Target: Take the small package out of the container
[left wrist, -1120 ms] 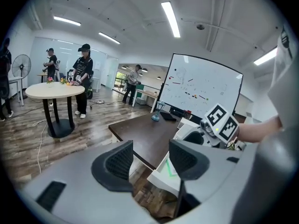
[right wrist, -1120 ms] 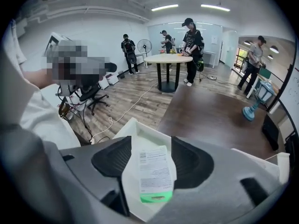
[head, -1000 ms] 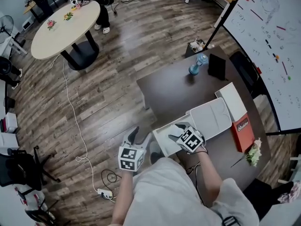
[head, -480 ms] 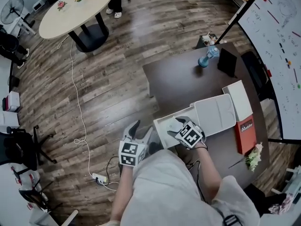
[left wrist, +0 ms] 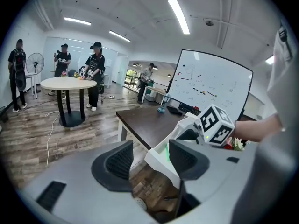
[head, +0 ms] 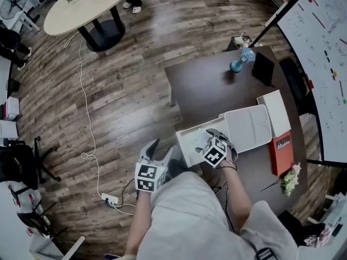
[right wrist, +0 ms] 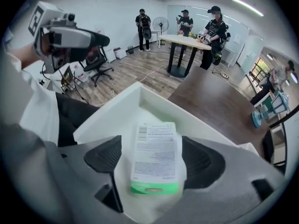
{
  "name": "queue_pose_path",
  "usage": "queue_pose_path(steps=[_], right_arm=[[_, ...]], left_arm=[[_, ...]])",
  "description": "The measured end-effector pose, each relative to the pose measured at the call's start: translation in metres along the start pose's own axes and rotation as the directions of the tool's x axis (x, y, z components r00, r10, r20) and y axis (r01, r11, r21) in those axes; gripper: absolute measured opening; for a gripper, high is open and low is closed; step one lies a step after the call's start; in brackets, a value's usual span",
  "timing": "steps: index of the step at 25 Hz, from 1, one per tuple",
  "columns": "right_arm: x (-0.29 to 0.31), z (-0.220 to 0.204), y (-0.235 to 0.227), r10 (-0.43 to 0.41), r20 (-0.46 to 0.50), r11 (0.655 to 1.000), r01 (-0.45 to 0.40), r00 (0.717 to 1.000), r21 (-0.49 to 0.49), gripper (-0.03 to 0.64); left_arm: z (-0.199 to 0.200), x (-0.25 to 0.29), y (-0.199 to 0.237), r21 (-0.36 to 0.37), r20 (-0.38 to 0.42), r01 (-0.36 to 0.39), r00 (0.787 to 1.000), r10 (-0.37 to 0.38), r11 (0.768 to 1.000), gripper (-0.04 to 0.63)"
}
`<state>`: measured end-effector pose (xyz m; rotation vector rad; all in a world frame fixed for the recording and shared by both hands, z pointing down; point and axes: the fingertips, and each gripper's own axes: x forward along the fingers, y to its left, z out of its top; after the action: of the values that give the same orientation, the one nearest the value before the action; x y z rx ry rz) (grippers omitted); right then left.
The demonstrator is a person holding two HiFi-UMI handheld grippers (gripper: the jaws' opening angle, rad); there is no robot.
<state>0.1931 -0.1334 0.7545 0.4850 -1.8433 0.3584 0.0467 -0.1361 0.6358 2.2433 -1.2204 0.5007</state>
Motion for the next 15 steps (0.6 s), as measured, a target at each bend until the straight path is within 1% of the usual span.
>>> queue_pose_path(steps=[1, 3, 8, 13, 15], right_arm=[[0.003, -0.004, -0.002, -0.016, -0.028, 1.000, 0.016, 0.999, -0.014, 0.411], [0.008, -0.011, -0.005, -0.029, -0.060, 1.000, 0.029, 0.998, -0.009, 0.416], [0.014, -0.018, -0.007, -0.012, -0.098, 1.000, 0.014, 0.995, 0.025, 0.414], [0.020, -0.022, -0.007, -0.018, -0.130, 1.000, 0.019, 0.991, 0.004, 0.399], [0.022, -0.023, -0.004, -0.005, -0.132, 1.000, 0.006, 0.991, 0.011, 0.372]], left_arm=[[0.000, -0.001, 0.001, 0.000, 0.001, -0.001, 1.000, 0.001, 1.000, 0.232], [0.000, -0.003, 0.003, -0.002, 0.003, 0.000, 1.000, 0.000, 1.000, 0.232], [-0.001, -0.005, 0.006, 0.004, -0.007, 0.007, 1.000, -0.007, 1.000, 0.232], [-0.001, -0.005, 0.005, 0.013, -0.015, 0.021, 1.000, -0.021, 1.000, 0.232], [-0.003, -0.004, 0.005, 0.014, -0.018, 0.024, 1.000, -0.024, 1.000, 0.232]])
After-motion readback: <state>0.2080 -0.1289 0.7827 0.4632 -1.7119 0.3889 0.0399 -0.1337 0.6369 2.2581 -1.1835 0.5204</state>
